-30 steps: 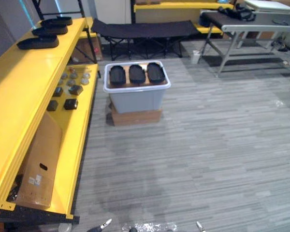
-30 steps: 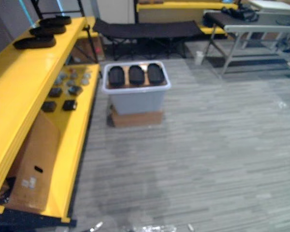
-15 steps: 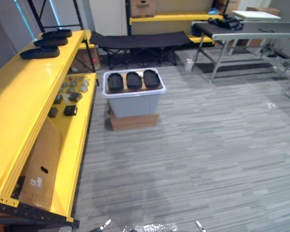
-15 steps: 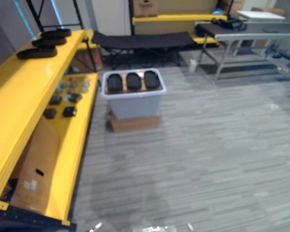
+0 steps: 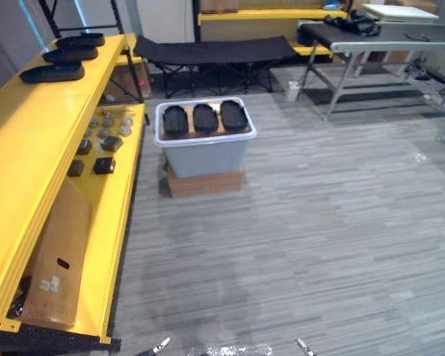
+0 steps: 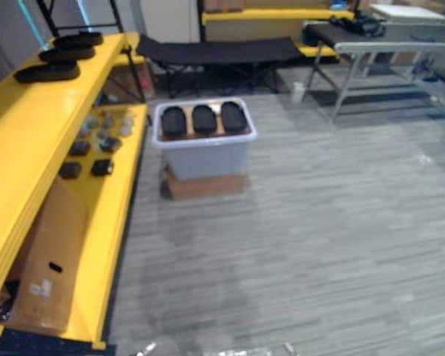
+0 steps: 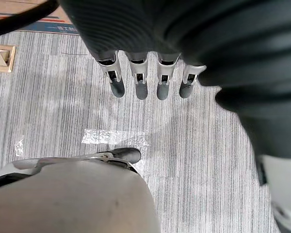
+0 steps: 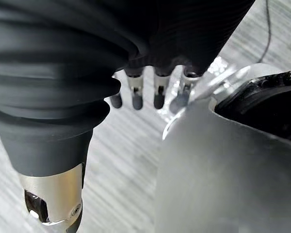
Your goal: Walk over and take plastic housings, then place them on the shelf
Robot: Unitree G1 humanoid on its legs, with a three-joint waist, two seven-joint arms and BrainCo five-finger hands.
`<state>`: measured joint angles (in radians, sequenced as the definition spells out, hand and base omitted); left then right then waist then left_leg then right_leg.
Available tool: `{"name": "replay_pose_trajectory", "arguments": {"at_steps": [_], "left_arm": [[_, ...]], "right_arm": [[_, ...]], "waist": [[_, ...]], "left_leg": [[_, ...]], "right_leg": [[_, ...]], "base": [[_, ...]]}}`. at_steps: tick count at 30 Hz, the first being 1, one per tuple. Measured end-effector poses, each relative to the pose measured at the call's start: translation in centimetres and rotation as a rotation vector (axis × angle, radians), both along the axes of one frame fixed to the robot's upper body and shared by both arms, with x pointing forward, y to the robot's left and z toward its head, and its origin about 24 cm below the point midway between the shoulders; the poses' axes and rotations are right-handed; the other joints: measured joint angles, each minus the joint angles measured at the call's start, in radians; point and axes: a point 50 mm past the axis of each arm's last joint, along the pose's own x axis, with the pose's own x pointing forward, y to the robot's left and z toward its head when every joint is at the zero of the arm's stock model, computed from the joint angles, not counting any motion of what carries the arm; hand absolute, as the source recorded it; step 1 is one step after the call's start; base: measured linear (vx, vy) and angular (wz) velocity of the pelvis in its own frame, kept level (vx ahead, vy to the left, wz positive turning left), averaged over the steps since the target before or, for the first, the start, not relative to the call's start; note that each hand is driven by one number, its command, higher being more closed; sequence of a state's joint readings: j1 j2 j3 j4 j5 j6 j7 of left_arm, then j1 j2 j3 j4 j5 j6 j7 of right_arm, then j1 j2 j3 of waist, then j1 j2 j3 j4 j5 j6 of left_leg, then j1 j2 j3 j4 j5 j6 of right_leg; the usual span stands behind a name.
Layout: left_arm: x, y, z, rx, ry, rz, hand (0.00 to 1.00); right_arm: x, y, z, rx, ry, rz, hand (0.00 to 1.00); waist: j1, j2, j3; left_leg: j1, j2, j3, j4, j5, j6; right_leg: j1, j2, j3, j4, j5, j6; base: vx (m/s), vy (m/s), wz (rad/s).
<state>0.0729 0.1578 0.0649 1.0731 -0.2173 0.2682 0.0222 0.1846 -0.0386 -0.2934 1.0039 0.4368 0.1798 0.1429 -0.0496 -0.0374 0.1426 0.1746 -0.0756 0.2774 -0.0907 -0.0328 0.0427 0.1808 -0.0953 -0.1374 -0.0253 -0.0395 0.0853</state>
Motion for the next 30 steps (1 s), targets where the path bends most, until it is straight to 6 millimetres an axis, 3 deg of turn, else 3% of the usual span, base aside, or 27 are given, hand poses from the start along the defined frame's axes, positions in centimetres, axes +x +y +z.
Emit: {"name": "replay_pose_trajectory", "arguments": {"at_steps": [7,10,12,13,14,16,18,20,23,25,27,28,29,30], "left_arm": [[0.1,0.0,0.0,0.002,-0.012,0.001,0.00],[0.6,0.2,0.3,0.021,-0.030,-0.056,0.00],[1.0,0.6,0.4,0.026,-0.031,-0.090,0.00],[1.3,0.6,0.5,0.029,-0.022,-0.116,0.00],[1.3,0.6,0.5,0.028,-0.015,-0.122,0.00],[1.4,0.8,0.5,0.028,-0.017,-0.123,0.00],[1.3,0.8,0.5,0.027,-0.029,-0.103,0.00],[1.3,0.8,0.5,0.028,-0.046,-0.080,0.00],[1.8,0.9,0.6,0.026,-0.066,-0.046,0.00],[3.3,-0.1,0.8,0.000,-0.108,-0.011,0.00],[4.5,-2.7,0.8,-0.087,-0.161,0.097,0.00],[4.6,-2.7,0.9,-0.096,-0.167,0.120,0.00],[4.8,-3.4,0.8,-0.122,-0.176,0.162,0.00],[4.8,-3.7,0.8,-0.134,-0.178,0.173,0.00]], "right_arm": [[0.3,-0.1,0.2,-0.030,-0.003,0.017,0.00],[0.6,0.0,0.4,-0.055,-0.016,0.040,0.00],[0.6,0.1,0.4,-0.054,0.005,0.020,0.00],[0.5,0.2,0.3,-0.049,0.009,0.006,0.00],[0.2,0.3,0.2,-0.035,0.011,-0.032,0.00],[0.2,0.6,0.2,-0.011,-0.006,-0.094,0.00],[-0.2,0.5,0.2,-0.012,-0.024,-0.149,0.00],[-0.5,0.5,0.2,-0.024,-0.041,-0.185,0.00],[-0.3,0.6,0.4,-0.041,-0.080,-0.148,0.00],[-0.4,0.7,0.5,-0.046,-0.093,-0.138,0.00],[-0.4,0.9,0.4,-0.048,-0.092,-0.139,0.00],[-0.4,1.1,0.4,-0.043,-0.091,-0.139,0.00],[0.0,0.4,0.4,-0.054,-0.091,-0.143,0.00],[-0.1,-0.1,0.4,-0.068,-0.086,-0.133,0.00]], "waist": [[-0.007,-0.011,0.004],[-0.004,-0.021,0.001],[-0.008,-0.036,0.011],[-0.018,-0.032,0.023],[-0.020,-0.031,0.028],[-0.018,-0.029,0.045],[-0.018,-0.027,0.045],[-0.018,-0.019,0.042],[-0.017,-0.020,0.040],[-0.016,-0.025,0.037],[-0.016,-0.032,0.031],[-0.018,-0.044,0.024],[-0.019,-0.010,0.022],[-0.017,0.006,0.020]], "left_leg": [[-0.003,0.002,0.005,-0.001,0.001,0.002],[-0.036,-0.007,0.022,0.000,-0.011,0.020],[-0.056,-0.025,0.021,0.000,-0.016,0.028],[-0.051,-0.031,0.003,0.000,-0.016,0.030],[-0.047,-0.028,-0.003,0.000,-0.008,0.047],[-0.022,-0.015,-0.001,0.001,-0.014,0.039],[0.012,0.021,0.011,0.007,-0.033,0.007],[0.038,0.091,0.018,0.012,-0.055,-0.028],[0.037,0.217,0.036,0.136,-0.123,-0.129],[0.038,0.241,0.032,0.151,-0.138,-0.154],[0.044,0.269,0.020,0.173,-0.161,-0.191],[0.038,0.275,0.009,0.201,-0.171,-0.206],[-0.009,0.358,-0.015,0.347,-0.200,-0.203],[-0.042,0.391,-0.020,0.427,-0.193,-0.185]], "right_leg": [[-0.021,-0.007,0.002,0.035,-0.021,0.002],[-0.122,-0.025,0.014,0.167,-0.090,-0.008],[-0.188,-0.048,0.026,0.248,-0.122,0.017],[-0.188,-0.062,0.021,0.267,-0.124,0.026],[-0.199,-0.064,0.023,0.309,-0.115,0.022],[-0.221,-0.068,0.024,0.365,-0.146,-0.028],[-0.249,-0.087,-0.002,0.405,-0.159,-0.030],[-0.278,-0.083,-0.001,0.408,-0.150,-0.016],[-0.290,-0.053,0.001,0.354,-0.102,0.016],[-0.290,-0.055,-0.003,0.323,-0.078,0.046],[-0.260,-0.054,-0.029,0.267,-0.013,0.029],[-0.243,-0.051,-0.034,0.255,0.028,0.019],[-0.190,0.007,-0.065,0.230,-0.011,-0.003],[-0.173,0.029,-0.073,0.219,-0.009,-0.015]], "base": [[-0.11,0.012,-0.01],[-0.06,0.045,-0.10],[0.04,0.033,0.02],[0.09,0.021,0.13],[0.07,0.028,0.11],[0.06,0.039,0.00],[0.05,0.043,-0.07],[0.12,-0.031,-0.07],[0.13,-0.126,-0.13],[0.14,-0.246,0.08],[0.30,-0.468,0.25],[0.34,-0.614,0.34],[0.26,-0.490,0.28],[0.24,-0.533,0.30]]}}
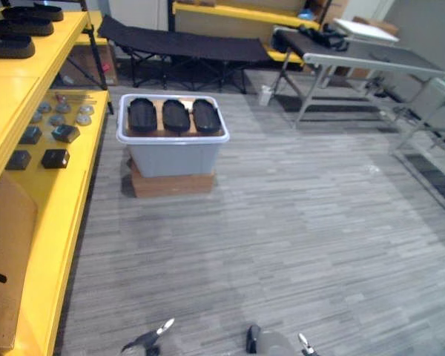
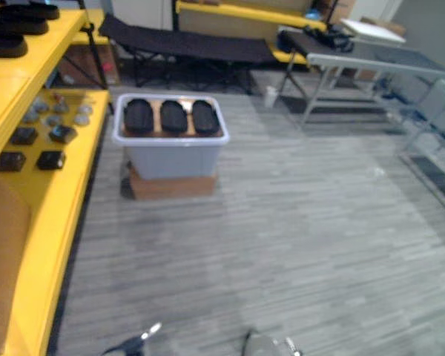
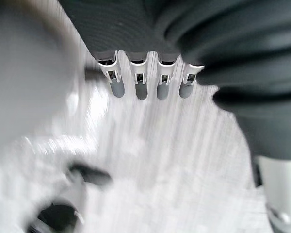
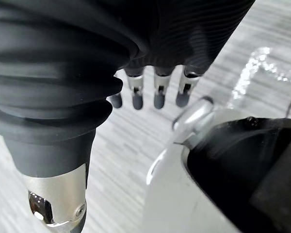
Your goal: Walk over and take plastic housings, then place them on the shelf
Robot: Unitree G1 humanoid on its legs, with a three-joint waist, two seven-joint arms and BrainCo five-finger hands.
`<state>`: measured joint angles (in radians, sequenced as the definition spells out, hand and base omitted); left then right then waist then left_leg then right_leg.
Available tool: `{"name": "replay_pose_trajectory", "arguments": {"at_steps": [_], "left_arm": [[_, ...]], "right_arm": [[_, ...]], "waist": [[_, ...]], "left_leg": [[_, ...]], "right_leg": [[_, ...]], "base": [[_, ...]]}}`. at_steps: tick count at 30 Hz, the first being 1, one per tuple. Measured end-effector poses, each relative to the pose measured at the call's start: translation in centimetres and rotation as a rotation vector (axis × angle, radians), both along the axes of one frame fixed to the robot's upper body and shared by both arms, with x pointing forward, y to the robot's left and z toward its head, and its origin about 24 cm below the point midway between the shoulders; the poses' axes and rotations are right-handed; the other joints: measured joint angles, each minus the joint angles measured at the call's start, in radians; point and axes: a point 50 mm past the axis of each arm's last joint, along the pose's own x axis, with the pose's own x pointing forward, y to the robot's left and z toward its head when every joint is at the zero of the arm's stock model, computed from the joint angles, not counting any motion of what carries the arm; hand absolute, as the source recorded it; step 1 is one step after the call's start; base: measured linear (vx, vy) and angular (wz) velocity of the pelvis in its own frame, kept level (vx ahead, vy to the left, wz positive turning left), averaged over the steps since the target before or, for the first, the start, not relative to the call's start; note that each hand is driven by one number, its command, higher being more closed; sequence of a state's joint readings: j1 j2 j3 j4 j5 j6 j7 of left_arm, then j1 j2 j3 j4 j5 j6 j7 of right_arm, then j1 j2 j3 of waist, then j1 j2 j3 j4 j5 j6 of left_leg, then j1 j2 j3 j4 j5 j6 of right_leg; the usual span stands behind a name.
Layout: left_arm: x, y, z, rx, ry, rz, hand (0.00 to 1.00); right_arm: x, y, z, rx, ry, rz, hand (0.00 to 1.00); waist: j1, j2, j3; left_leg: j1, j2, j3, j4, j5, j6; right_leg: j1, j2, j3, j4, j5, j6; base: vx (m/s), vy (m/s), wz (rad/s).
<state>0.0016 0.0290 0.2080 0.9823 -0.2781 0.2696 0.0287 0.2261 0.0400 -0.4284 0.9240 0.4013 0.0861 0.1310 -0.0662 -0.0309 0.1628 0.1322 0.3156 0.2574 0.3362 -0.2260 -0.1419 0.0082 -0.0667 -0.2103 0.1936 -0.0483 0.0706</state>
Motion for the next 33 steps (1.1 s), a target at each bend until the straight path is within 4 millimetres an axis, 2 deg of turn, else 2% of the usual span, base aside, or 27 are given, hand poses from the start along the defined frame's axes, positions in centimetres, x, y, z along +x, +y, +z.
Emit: {"name": "replay_pose_trajectory", "arguments": {"at_steps": [1,2,3,4,6,8,9,10,11,12,15,16,17,19,20,21,22,23,24,25,26,27,28,29,30,32,33], "left_arm": [[0.5,-0.2,0.2,-0.008,-0.035,0.026,0.00],[0.8,-0.4,0.3,-0.019,-0.054,0.045,0.00],[0.9,-0.6,0.3,-0.023,-0.061,0.050,0.00],[1.0,-1.0,0.4,-0.032,-0.071,0.054,0.00],[1.4,-1.6,0.5,-0.054,-0.098,0.078,0.00],[2.3,-2.2,1.0,-0.065,-0.161,0.089,0.00],[2.5,-2.3,1.1,-0.065,-0.173,0.090,0.00],[2.7,-2.3,1.2,-0.060,-0.187,0.088,0.00],[2.7,-2.1,1.2,-0.054,-0.189,0.099,0.00],[1.7,-1.2,1.0,-0.038,-0.165,0.148,0.00],[0.2,1.1,0.7,0.032,-0.125,0.199,0.00],[-0.2,1.2,0.5,0.041,-0.111,0.199,0.00],[-0.7,1.7,0.5,0.064,-0.111,0.219,0.00],[-0.9,1.8,0.4,0.072,-0.106,0.219,0.00],[-1.3,1.8,0.2,0.076,-0.093,0.209,0.00],[-1.5,1.9,0.2,0.082,-0.090,0.203,0.00],[-1.9,2.3,0.2,0.099,-0.084,0.190,0.00],[-2.0,2.4,0.2,0.111,-0.085,0.176,0.00],[-1.8,2.6,0.3,0.126,-0.092,0.146,0.00],[-1.7,2.5,0.3,0.127,-0.096,0.131,0.00],[-0.9,2.0,0.4,0.121,-0.112,0.104,0.00],[-0.6,1.7,0.3,0.117,-0.115,0.085,0.00],[0.3,0.9,0.4,0.100,-0.130,0.060,0.00],[1.3,0.2,0.7,0.086,-0.154,0.040,0.00],[1.7,-0.1,0.8,0.077,-0.167,0.042,0.00],[2.8,-0.9,1.1,0.036,-0.193,0.078,0.00],[2.9,-1.1,1.1,0.031,-0.194,0.081,0.00]], "right_arm": [[-0.1,-0.4,0.0,-0.018,0.011,0.031,0.00],[-0.1,-0.8,0.0,-0.034,0.016,0.044,0.00],[-0.1,-1.1,0.1,-0.046,0.021,0.058,0.00],[-0.2,-1.4,0.0,-0.058,0.035,0.082,0.00],[0.8,-1.7,0.1,-0.069,0.021,0.099,0.00],[2.5,-1.9,0.4,-0.084,-0.019,0.115,0.00],[2.7,-1.9,0.4,-0.087,-0.027,0.111,0.00],[2.8,-2.1,0.5,-0.094,-0.038,0.096,0.00],[2.8,-2.2,0.6,-0.103,-0.042,0.095,0.00],[3.0,-2.0,0.6,-0.101,-0.048,0.101,0.00],[4.1,-0.8,0.7,-0.081,-0.079,0.152,0.00],[4.3,-0.7,0.7,-0.078,-0.081,0.159,0.00],[4.1,-0.4,0.6,-0.066,-0.071,0.158,0.00],[3.8,-0.1,0.4,-0.044,-0.048,0.161,0.00],[3.6,0.1,0.2,-0.023,-0.035,0.168,0.00],[3.5,0.2,0.2,-0.014,-0.032,0.171,0.00],[3.3,0.6,0.0,-0.001,-0.028,0.175,0.00],[3.2,0.7,0.0,0.002,-0.021,0.182,0.00],[3.0,1.0,-0.2,0.014,-0.010,0.189,0.00],[3.0,0.9,-0.2,0.016,-0.012,0.185,0.00],[3.1,0.6,-0.2,0.007,-0.017,0.175,0.00],[3.1,0.2,-0.1,-0.003,-0.020,0.172,0.00],[3.2,-0.5,0.0,-0.027,-0.020,0.174,0.00],[3.3,-1.1,0.2,-0.048,-0.028,0.173,0.00],[3.5,-1.3,0.3,-0.059,-0.038,0.174,0.00],[4.5,-1.6,0.8,-0.096,-0.097,0.172,0.00],[4.6,-1.6,0.9,-0.100,-0.107,0.172,0.00]], "waist": [[0.005,0.013,0.002],[0.015,0.024,0.004],[0.020,0.033,0.007],[0.024,0.044,0.007],[0.026,0.055,0.012],[0.032,0.073,0.027],[0.034,0.078,0.032],[0.048,0.086,0.044],[0.063,0.088,0.054],[0.086,0.081,0.057],[0.091,0.043,0.075],[0.098,0.038,0.080],[0.109,0.029,0.081],[0.113,0.016,0.072],[0.110,0.010,0.046],[0.110,0.005,0.034],[0.106,-0.004,0.018],[0.106,-0.014,0.012],[0.108,-0.030,0.002],[0.108,-0.028,0.003],[0.105,-0.013,0.005],[0.103,-0.001,0.008],[0.101,0.026,0.022],[0.094,0.045,0.030],[0.091,0.050,0.033],[0.063,0.070,0.044],[0.053,0.072,0.044]], "left_leg": [[-0.066,0.055,0.003,0.170,0.029,0.058],[-0.105,0.091,0.007,0.281,0.033,0.074],[-0.114,0.102,0.010,0.328,0.030,0.069],[-0.130,0.088,0.016,0.373,0.015,0.051],[-0.185,0.019,0.017,0.369,-0.023,0.023],[-0.289,-0.104,0.031,0.274,-0.032,0.040],[-0.301,-0.138,0.040,0.219,-0.026,0.048],[-0.308,-0.193,0.083,0.091,0.014,0.067],[-0.306,-0.222,0.088,0.024,0.073,0.114],[-0.284,-0.233,0.095,0.001,0.122,0.162],[-0.269,-0.258,0.135,0.001,0.079,0.219],[-0.266,-0.259,0.139,0.008,0.065,0.219],[-0.242,-0.268,0.140,-0.004,0.046,0.224],[-0.190,-0.292,0.140,-0.061,0.044,0.227],[-0.148,-0.304,0.139,-0.123,0.046,0.226],[-0.133,-0.309,0.140,-0.142,0.047,0.224],[-0.106,-0.322,0.138,-0.172,0.052,0.228],[-0.088,-0.330,0.138,-0.182,0.055,0.232],[-0.055,-0.345,0.136,-0.207,0.056,0.232],[-0.047,-0.345,0.134,-0.211,0.056,0.232],[-0.042,-0.341,0.112,-0.213,0.056,0.232],[-0.039,-0.337,0.100,-0.214,0.056,0.231],[-0.026,-0.329,0.076,-0.217,0.054,0.220],[-0.015,-0.327,0.058,-0.225,0.052,0.210],[-0.008,-0.326,0.048,-0.227,0.047,0.202],[0.029,-0.306,-0.008,-0.223,0.025,0.171],[0.039,-0.295,-0.022,-0.221,0.020,0.163]], "right_leg": [[0.056,0.028,-0.011,-0.035,-0.014,-0.027],[0.101,0.046,-0.018,-0.063,-0.022,-0.041],[0.133,0.054,-0.020,-0.080,-0.024,-0.050],[0.182,0.057,-0.019,-0.104,-0.031,-0.061],[0.218,0.048,-0.015,-0.131,-0.041,-0.076],[0.221,0.047,-0.015,-0.151,-0.063,-0.078],[0.222,0.047,-0.017,-0.151,-0.066,-0.075],[0.233,0.049,-0.017,-0.151,-0.079,-0.068],[0.247,0.052,-0.011,-0.148,-0.094,-0.060],[0.260,0.051,0.016,-0.147,-0.108,-0.057],[0.266,0.030,0.054,-0.141,-0.127,-0.054],[0.266,0.028,0.067,-0.136,-0.120,-0.053],[0.267,0.026,0.098,-0.108,-0.100,-0.071],[0.252,0.015,0.139,-0.038,-0.096,-0.079],[0.190,0.011,0.173,0.107,-0.102,-0.048],[0.153,0.012,0.190,0.186,-0.104,0.001],[0.102,0.015,0.201,0.310,-0.111,0.076],[0.083,0.013,0.201,0.345,-0.122,0.086],[0.053,0.015,0.173,0.387,-0.163,0.086],[0.044,0.018,0.155,0.380,-0.185,0.075],[0.025,0.034,0.126,0.329,-0.221,0.019],[0.020,0.047,0.125,0.291,-0.235,-0.007],[0.014,0.062,0.122,0.206,-0.248,-0.032],[-0.003,0.058,0.122,0.139,-0.245,-0.033],[-0.014,0.050,0.122,0.122,-0.240,-0.031],[-0.055,0.024,0.126,0.114,-0.203,-0.012],[-0.064,0.022,0.127,0.115,-0.196,-0.004]], "base": [[0.15,-0.319,0.21],[0.13,-0.272,0.15],[0.06,-0.187,-0.01],[-0.03,-0.121,-0.10],[-0.15,-0.011,-0.13],[-0.29,0.188,-0.08],[-0.32,0.276,-0.03],[-0.25,0.264,-0.09],[-0.14,0.265,-0.36],[0.04,0.179,-0.37],[0.23,0.139,-0.17],[0.27,0.183,-0.13],[0.23,0.163,-0.05],[0.28,0.182,0.00],[0.33,0.170,-0.05],[0.38,0.156,-0.01],[0.26,0.099,0.02],[0.28,0.055,0.08],[0.17,0.000,0.05],[0.11,-0.018,0.15],[0.00,-0.012,0.20],[0.01,0.021,0.35],[0.09,0.037,0.44],[0.13,0.035,0.47],[0.17,-0.032,0.52],[0.17,-0.108,0.62],[0.14,-0.170,0.72]]}}
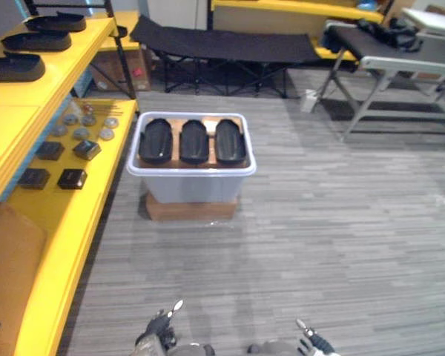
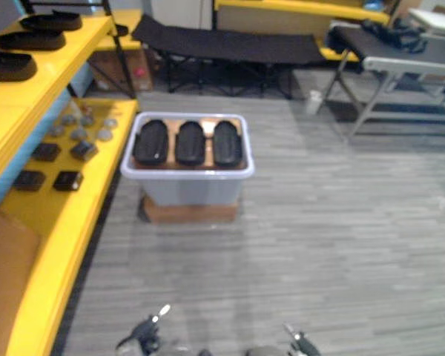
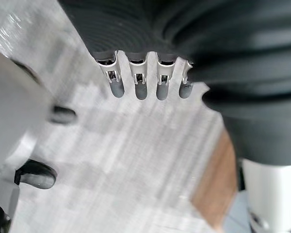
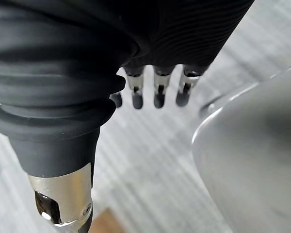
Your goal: Walk over and take plastic housings, then place them on the shelf
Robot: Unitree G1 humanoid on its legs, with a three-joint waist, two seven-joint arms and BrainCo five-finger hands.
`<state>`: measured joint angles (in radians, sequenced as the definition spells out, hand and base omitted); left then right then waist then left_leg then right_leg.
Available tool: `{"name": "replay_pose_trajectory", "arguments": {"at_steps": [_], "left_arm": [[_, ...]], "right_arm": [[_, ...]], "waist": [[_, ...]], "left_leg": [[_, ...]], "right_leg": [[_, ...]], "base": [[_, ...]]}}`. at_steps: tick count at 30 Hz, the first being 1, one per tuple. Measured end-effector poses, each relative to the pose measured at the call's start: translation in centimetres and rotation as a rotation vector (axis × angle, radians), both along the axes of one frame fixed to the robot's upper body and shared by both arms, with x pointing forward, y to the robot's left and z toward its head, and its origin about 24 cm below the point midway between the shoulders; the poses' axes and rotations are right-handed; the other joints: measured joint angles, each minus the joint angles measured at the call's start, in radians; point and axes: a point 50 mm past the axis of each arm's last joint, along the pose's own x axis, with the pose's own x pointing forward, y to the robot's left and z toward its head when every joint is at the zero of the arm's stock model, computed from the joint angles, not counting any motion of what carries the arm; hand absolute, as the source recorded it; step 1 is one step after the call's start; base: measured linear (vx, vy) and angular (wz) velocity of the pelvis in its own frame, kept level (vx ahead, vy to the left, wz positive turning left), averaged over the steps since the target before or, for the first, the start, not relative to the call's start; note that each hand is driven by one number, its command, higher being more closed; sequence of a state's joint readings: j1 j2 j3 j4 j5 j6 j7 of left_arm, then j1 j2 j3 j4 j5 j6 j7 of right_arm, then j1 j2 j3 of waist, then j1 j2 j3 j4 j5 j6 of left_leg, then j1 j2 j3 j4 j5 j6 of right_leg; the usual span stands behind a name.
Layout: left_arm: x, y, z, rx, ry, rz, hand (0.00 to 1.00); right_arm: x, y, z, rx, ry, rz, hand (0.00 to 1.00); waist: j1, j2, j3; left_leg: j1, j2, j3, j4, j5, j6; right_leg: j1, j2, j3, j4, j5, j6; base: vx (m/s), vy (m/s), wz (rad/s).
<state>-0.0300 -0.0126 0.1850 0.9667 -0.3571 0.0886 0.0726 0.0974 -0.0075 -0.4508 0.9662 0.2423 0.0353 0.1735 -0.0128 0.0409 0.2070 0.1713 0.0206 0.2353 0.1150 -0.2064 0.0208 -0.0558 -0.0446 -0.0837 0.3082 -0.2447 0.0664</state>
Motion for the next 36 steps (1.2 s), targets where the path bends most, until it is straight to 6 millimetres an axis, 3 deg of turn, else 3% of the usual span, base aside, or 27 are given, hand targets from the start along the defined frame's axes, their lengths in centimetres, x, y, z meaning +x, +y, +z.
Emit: {"name": "replay_pose_trajectory", "arguments": {"at_steps": [1,3,4,5,6,8,9,10,11,12,14,16,17,18,20,22,26,28,29,31,32,34,35,36], "left_arm": [[-0.1,-0.1,0.0,-0.013,0.005,0.012,0.00],[-0.1,0.1,-0.1,-0.029,0.010,0.045,0.00],[-0.4,0.4,-0.2,-0.035,0.021,0.068,0.00],[-1.2,0.8,-0.4,-0.033,0.044,0.099,0.00],[-1.2,0.7,-0.4,-0.045,0.050,0.124,0.00],[-1.4,-0.2,-0.6,-0.077,0.065,0.171,0.00],[-1.3,-0.4,-0.6,-0.087,0.063,0.185,0.00],[-1.1,-0.5,-0.5,-0.098,0.057,0.224,0.00],[-1.1,-0.5,-0.5,-0.101,0.054,0.229,0.00],[-1.0,0.1,-0.3,-0.085,0.031,0.264,0.00],[-1.2,0.8,-0.3,-0.061,0.026,0.274,0.00],[-1.4,0.9,-0.2,-0.052,0.018,0.281,0.00],[-1.4,1.0,-0.2,-0.045,0.015,0.278,0.00],[-1.3,1.1,-0.1,-0.040,0.006,0.275,0.00],[-1.9,1.8,-0.2,-0.018,0.016,0.275,0.00],[-2.4,2.8,-0.2,0.031,0.028,0.244,0.00],[-2.1,3.4,0.0,0.096,0.017,0.174,0.00],[-2.1,3.3,-0.1,0.106,0.025,0.135,0.00],[-2.5,3.3,-0.2,0.110,0.038,0.116,0.00],[-2.4,3.0,-0.3,0.118,0.042,0.064,0.00],[-2.2,2.3,-0.4,0.112,0.049,0.011,0.00],[-1.9,1.5,-0.5,0.097,0.050,-0.027,0.00],[-1.6,1.1,-0.4,0.084,0.040,-0.034,0.00],[-1.3,0.5,-0.4,0.068,0.032,-0.035,0.00]], "right_arm": [[0.0,0.2,0.1,-0.006,-0.018,0.000,0.00],[-0.3,1.0,0.0,0.006,-0.024,-0.008,0.00],[-0.7,1.7,-0.2,0.022,-0.021,-0.016,0.00],[-1.3,2.4,-0.4,0.042,-0.014,-0.041,0.00],[-1.4,2.5,-0.4,0.051,-0.019,-0.069,0.00],[-1.6,1.4,-0.3,0.038,-0.030,-0.142,0.00],[-1.9,1.1,-0.3,0.027,-0.027,-0.165,0.00],[-2.2,0.4,-0.2,0.010,-0.026,-0.202,0.00],[-2.2,0.3,-0.2,0.008,-0.028,-0.208,0.00],[-2.2,0.0,-0.1,0.004,-0.032,-0.214,0.00],[-2.4,0.1,-0.2,0.002,-0.019,-0.212,0.00],[-2.5,0.1,-0.2,-0.009,-0.009,-0.219,0.00],[-2.5,0.2,-0.3,-0.011,-0.005,-0.224,0.00],[-2.5,0.3,-0.3,-0.012,0.000,-0.230,0.00],[-2.5,0.6,-0.3,-0.011,0.000,-0.209,0.00],[-1.4,1.4,-0.1,0.001,-0.030,-0.162,0.00],[-0.7,2.1,0.0,0.043,-0.046,-0.185,0.00],[-0.8,2.1,-0.1,0.061,-0.035,-0.198,0.00],[-1.1,2.2,-0.2,0.074,-0.024,-0.198,0.00],[-1.4,2.2,-0.3,0.082,-0.018,-0.204,0.00],[-1.9,1.9,-0.5,0.080,-0.006,-0.201,0.00],[-1.9,1.6,-0.4,0.074,-0.010,-0.208,0.00],[-2.0,1.6,-0.4,0.072,-0.010,-0.211,0.00],[-2.1,1.5,-0.4,0.071,-0.013,-0.218,0.00]], "waist": [[-0.004,0.006,-0.003],[-0.001,-0.031,-0.010],[0.001,-0.067,-0.012],[0.001,-0.105,-0.020],[0.002,-0.092,-0.018],[-0.005,-0.057,-0.015],[-0.006,-0.050,-0.012],[0.001,-0.023,-0.008],[0.001,-0.016,-0.005],[0.001,-0.005,0.001],[0.004,-0.009,0.001],[0.006,-0.010,0.001],[0.008,-0.017,0.008],[0.010,-0.032,0.017],[0.037,-0.052,0.021],[0.029,-0.068,0.015],[0.049,-0.086,0.012],[0.054,-0.090,0.008],[0.054,-0.086,-0.006],[0.042,-0.083,-0.014],[0.022,-0.070,-0.014],[0.018,-0.051,-0.018],[0.012,-0.050,-0.017],[0.003,-0.049,-0.019]], "left_leg": [[0.006,0.021,-0.028,0.004,-0.009,-0.013],[0.002,0.047,-0.075,0.044,-0.036,-0.047],[-0.001,0.055,-0.102,0.082,-0.066,-0.066],[-0.010,0.057,-0.130,0.132,-0.107,-0.079],[-0.028,0.086,-0.146,0.182,-0.131,-0.100],[-0.094,0.146,-0.137,0.323,-0.128,-0.109],[-0.129,0.161,-0.137,0.382,-0.120,-0.102],[-0.199,0.189,-0.136,0.520,-0.095,-0.083],[-0.220,0.199,-0.134,0.563,-0.083,-0.077],[-0.279,0.242,-0.118,0.706,-0.075,-0.067],[-0.303,0.272,-0.089,0.719,-0.076,-0.077],[-0.309,0.263,-0.030,0.539,-0.067,-0.093],[-0.311,0.219,-0.013,0.406,-0.057,-0.108],[-0.312,0.154,-0.012,0.289,-0.016,-0.105],[-0.273,0.103,-0.001,0.240,0.062,-0.067],[-0.282,0.095,0.018,0.280,0.014,-0.044],[-0.267,0.109,0.077,0.364,-0.091,-0.027],[-0.221,0.107,0.108,0.329,-0.100,-0.025],[-0.170,0.093,0.146,0.267,-0.091,-0.023],[-0.124,0.085,0.165,0.223,-0.082,-0.016],[-0.097,0.096,0.161,0.206,-0.082,-0.015],[-0.087,0.121,0.159,0.207,-0.082,-0.016],[-0.079,0.125,0.160,0.203,-0.081,-0.016],[-0.064,0.118,0.161,0.200,-0.084,-0.026]], "right_leg": [[-0.018,-0.004,0.003,-0.003,0.026,0.003],[-0.030,-0.009,0.009,-0.025,0.090,0.012],[-0.018,-0.016,0.011,-0.047,0.163,0.013],[-0.003,-0.040,-0.001,-0.048,0.193,0.030],[0.016,-0.021,-0.021,-0.045,0.148,0.018],[0.046,0.004,-0.087,-0.056,0.120,-0.017],[0.054,0.009,-0.101,-0.061,0.113,-0.024],[0.075,0.022,-0.116,-0.069,0.101,-0.036],[0.085,0.026,-0.119,-0.073,0.098,-0.039],[0.129,0.034,-0.136,-0.085,0.080,-0.047],[0.179,0.032,-0.143,-0.114,0.075,-0.047],[0.204,0.017,-0.144,-0.141,0.079,-0.036],[0.218,-0.008,-0.145,-0.147,0.077,-0.023],[0.227,-0.042,-0.145,-0.141,0.066,-0.004],[0.234,-0.068,-0.092,-0.136,0.048,0.022],[0.234,-0.073,-0.011,-0.149,0.052,0.013],[0.231,-0.077,0.060,-0.126,0.062,0.003],[0.204,-0.087,0.064,-0.054,0.065,0.001],[0.133,-0.105,0.057,0.074,0.066,0.007],[0.085,-0.108,0.052,0.165,0.048,0.013],[0.064,-0.070,0.042,0.156,0.006,-0.009],[0.037,-0.014,0.028,0.060,0.001,-0.033],[0.034,0.003,0.003,-0.056,0.038,-0.037],[0.025,-0.005,-0.006,-0.121,0.152,-0.033]], "base": [[0.12,-0.231,0.75],[0.07,-0.278,0.83],[0.07,-0.347,0.86],[0.14,-0.442,0.87],[0.15,-0.367,0.65],[0.13,-0.304,0.74],[0.09,-0.267,0.80],[0.03,-0.145,0.39],[0.03,-0.164,0.34],[0.04,-0.154,0.19],[0.08,-0.105,0.07],[-0.02,0.053,0.04],[-0.14,0.218,0.17],[-0.11,0.247,0.09],[0.09,0.258,-0.31],[0.29,0.236,-0.29],[0.24,0.191,-0.36],[0.22,0.129,-0.59],[0.26,0.116,-0.69],[0.17,0.053,-0.32],[0.04,-0.030,0.01],[-0.09,-0.106,-0.07],[-0.16,-0.140,-0.01],[-0.09,-0.117,0.11]]}}
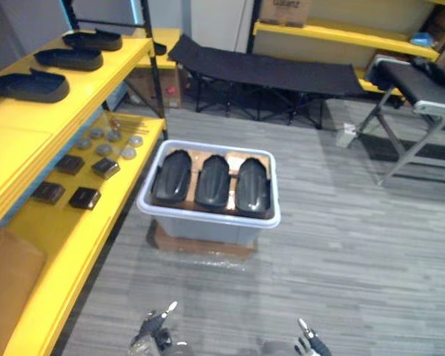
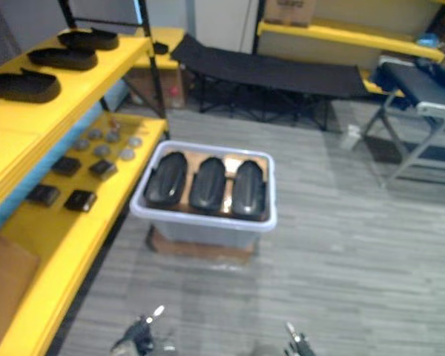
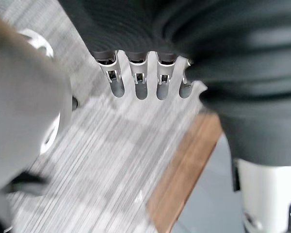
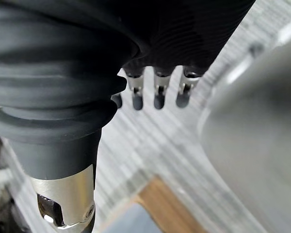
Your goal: Walk over and take plastic housings, then place them on the shelf
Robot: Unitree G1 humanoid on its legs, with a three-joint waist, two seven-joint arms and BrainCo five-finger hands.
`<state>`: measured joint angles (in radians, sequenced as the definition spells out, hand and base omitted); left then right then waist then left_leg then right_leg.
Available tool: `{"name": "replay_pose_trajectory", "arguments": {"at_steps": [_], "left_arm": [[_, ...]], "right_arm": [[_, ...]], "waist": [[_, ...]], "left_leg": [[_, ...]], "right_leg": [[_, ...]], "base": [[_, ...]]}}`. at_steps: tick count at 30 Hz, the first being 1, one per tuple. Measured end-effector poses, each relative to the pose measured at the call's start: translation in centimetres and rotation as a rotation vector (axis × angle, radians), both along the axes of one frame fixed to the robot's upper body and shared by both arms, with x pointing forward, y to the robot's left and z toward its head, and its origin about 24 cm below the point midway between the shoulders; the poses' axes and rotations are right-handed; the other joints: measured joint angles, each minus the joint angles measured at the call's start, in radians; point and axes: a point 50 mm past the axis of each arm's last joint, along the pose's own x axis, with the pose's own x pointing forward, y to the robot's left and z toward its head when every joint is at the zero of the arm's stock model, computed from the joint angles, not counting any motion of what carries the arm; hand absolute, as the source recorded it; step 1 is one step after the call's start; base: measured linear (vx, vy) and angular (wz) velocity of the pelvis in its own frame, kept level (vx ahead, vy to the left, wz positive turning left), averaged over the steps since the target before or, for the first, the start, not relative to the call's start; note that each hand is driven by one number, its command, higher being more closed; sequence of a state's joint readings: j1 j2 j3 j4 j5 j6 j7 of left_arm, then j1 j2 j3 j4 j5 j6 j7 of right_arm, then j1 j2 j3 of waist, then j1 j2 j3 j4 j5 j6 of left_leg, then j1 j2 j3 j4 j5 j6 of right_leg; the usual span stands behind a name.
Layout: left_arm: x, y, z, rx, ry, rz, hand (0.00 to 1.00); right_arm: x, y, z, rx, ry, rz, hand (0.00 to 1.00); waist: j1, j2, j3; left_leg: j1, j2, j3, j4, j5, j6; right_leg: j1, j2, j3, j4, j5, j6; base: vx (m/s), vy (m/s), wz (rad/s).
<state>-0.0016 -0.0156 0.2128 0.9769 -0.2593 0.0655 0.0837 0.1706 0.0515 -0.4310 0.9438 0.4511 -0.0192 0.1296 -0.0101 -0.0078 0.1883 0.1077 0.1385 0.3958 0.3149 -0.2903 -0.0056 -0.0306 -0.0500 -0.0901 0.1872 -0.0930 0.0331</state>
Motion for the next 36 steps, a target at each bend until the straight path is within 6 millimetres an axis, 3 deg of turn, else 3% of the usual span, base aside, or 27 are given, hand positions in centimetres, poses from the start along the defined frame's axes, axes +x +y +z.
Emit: {"name": "replay_pose_trajectory", "arguments": {"at_steps": [1,5,7,12,15,17,19,20,21,24,25,26,27,28,29,30,32,36], "left_arm": [[0.0,-0.3,0.0,-0.007,0.002,0.001,0.00],[-0.1,-3.3,-0.4,-0.102,0.032,-0.022,0.00],[-0.5,-3.4,-0.6,-0.109,0.055,-0.022,0.00],[0.0,-3.3,-0.4,-0.100,0.056,-0.022,0.00],[0.6,-2.9,-0.1,-0.090,0.030,0.007,0.00],[1.1,-2.7,0.2,-0.085,0.005,0.015,0.00],[1.3,-2.5,0.4,-0.078,-0.009,0.023,0.00],[1.4,-2.3,0.5,-0.068,-0.016,0.022,0.00],[1.4,-2.0,0.5,-0.060,-0.021,0.023,0.00],[1.2,-1.9,0.5,-0.059,-0.031,0.010,0.00],[1.3,-1.9,0.6,-0.058,-0.037,0.010,0.00],[1.3,-1.9,0.7,-0.053,-0.045,0.004,0.00],[1.3,-1.7,0.8,-0.031,-0.057,-0.019,0.00],[0.9,-1.1,0.7,-0.013,-0.047,-0.017,0.00],[0.7,-0.4,0.7,0.008,-0.046,-0.012,0.00],[0.5,0.2,0.7,0.019,-0.050,0.013,0.00],[0.2,0.9,0.7,0.038,-0.052,0.031,0.00],[0.1,1.1,0.6,0.060,-0.047,0.006,0.00]], "right_arm": [[-0.1,0.0,0.0,0.001,-0.002,-0.004,0.00],[-0.2,-1.6,0.3,-0.057,0.000,0.009,0.00],[-0.4,-1.6,0.3,-0.062,0.008,0.017,0.00],[-1.6,0.0,-0.2,-0.022,0.041,0.018,0.00],[-1.9,1.0,-0.4,0.011,0.046,-0.012,0.00],[-1.7,0.5,-0.3,0.000,0.039,-0.014,0.00],[-1.5,0.2,-0.2,-0.009,0.036,-0.013,0.00],[-1.2,0.1,-0.2,-0.010,0.030,-0.022,0.00],[-1.1,0.0,-0.2,-0.011,0.027,-0.026,0.00],[-0.3,-0.4,0.1,-0.010,-0.005,-0.070,0.00],[-0.1,-0.4,0.1,-0.006,-0.012,-0.078,0.00],[0.1,-0.6,0.2,-0.006,-0.024,-0.093,0.00],[-0.2,-1.0,0.2,-0.017,-0.015,-0.090,0.00],[0.0,-0.6,0.2,-0.009,-0.020,-0.070,0.00],[0.4,-0.4,0.3,-0.004,-0.031,-0.048,0.00],[0.5,-0.3,0.3,0.001,-0.036,-0.046,0.00],[1.0,-0.3,0.5,0.000,-0.051,-0.036,0.00],[1.0,-0.1,0.4,0.008,-0.046,-0.026,0.00]], "waist": [[-0.006,0.002,-0.005],[-0.019,0.065,-0.035],[-0.028,0.060,-0.032],[-0.027,-0.004,-0.029],[-0.009,-0.036,-0.019],[-0.005,-0.016,-0.015],[-0.005,-0.001,-0.007],[-0.004,-0.003,-0.004],[-0.002,-0.003,-0.005],[-0.002,0.010,0.007],[-0.002,0.009,0.013],[-0.003,0.018,0.023],[0.002,0.020,0.029],[0.002,0.020,0.028],[-0.003,0.000,0.025],[0.006,-0.003,0.027],[0.024,-0.001,0.026],[0.026,-0.002,0.025]], "left_leg": [[0.010,-0.003,-0.004,-0.006,-0.001,-0.011],[0.053,0.013,-0.011,-0.113,0.019,-0.059],[0.079,0.019,-0.023,-0.128,0.022,-0.064],[0.054,0.019,-0.087,-0.097,0.021,-0.069],[-0.021,0.043,-0.092,0.081,0.017,-0.074],[-0.151,0.100,-0.141,0.356,0.024,-0.046],[-0.206,0.135,-0.145,0.486,0.065,0.008],[-0.248,0.157,-0.144,0.569,0.119,-0.003],[-0.252,0.162,-0.139,0.580,0.113,-0.004],[-0.248,0.149,-0.070,0.383,0.024,-0.044],[-0.249,0.132,-0.055,0.322,0.028,-0.049],[-0.248,0.089,-0.058,0.171,0.072,-0.073],[-0.219,0.059,-0.055,0.107,0.105,-0.047],[-0.206,0.034,-0.052,0.078,0.104,-0.046],[-0.196,0.012,-0.052,0.070,0.105,-0.031],[-0.198,0.008,-0.043,0.092,0.082,-0.023],[-0.197,0.019,-0.022,0.130,0.046,-0.013],[-0.181,0.039,0.002,0.166,0.004,-0.008]], "right_leg": [[0.001,-0.005,-0.003,-0.002,0.030,0.026],[0.025,0.035,-0.023,-0.040,0.036,0.018],[0.058,0.044,-0.032,-0.056,0.036,0.017],[0.111,0.034,-0.083,-0.109,0.035,0.017],[0.132,0.028,-0.095,-0.115,0.029,0.009],[0.152,0.045,-0.113,-0.103,-0.013,-0.002],[0.173,0.052,-0.126,-0.096,-0.027,-0.005],[0.193,0.049,-0.135,-0.102,-0.034,-0.007],[0.199,0.045,-0.137,-0.103,-0.033,-0.011],[0.211,-0.004,-0.147,-0.089,-0.031,0.007],[0.213,-0.022,-0.149,-0.080,-0.035,0.017],[0.221,-0.047,-0.151,-0.061,-0.061,0.043],[0.227,-0.067,-0.122,-0.044,-0.086,0.066],[0.225,-0.068,-0.062,-0.042,-0.091,0.057],[0.223,-0.058,-0.005,-0.051,-0.088,0.049],[0.224,-0.059,0.017,-0.059,-0.084,0.045],[0.228,-0.059,0.047,-0.066,-0.078,0.052],[0.238,-0.049,0.076,-0.075,-0.057,0.045]], "base": [[0.05,-0.089,0.10],[0.19,-0.106,-0.02],[0.11,-0.052,0.19],[0.01,0.002,0.37],[-0.06,-0.030,0.17],[-0.12,-0.065,0.26],[-0.10,-0.036,0.25],[-0.07,-0.026,0.24],[-0.05,-0.015,0.19],[-0.10,0.062,0.14],[-0.22,0.131,0.20],[-0.17,0.195,0.14],[-0.09,0.212,0.15],[0.18,0.221,0.23],[0.25,0.182,0.17],[0.25,0.160,0.05],[0.17,0.102,-0.32],[0.11,0.045,-0.25]]}}
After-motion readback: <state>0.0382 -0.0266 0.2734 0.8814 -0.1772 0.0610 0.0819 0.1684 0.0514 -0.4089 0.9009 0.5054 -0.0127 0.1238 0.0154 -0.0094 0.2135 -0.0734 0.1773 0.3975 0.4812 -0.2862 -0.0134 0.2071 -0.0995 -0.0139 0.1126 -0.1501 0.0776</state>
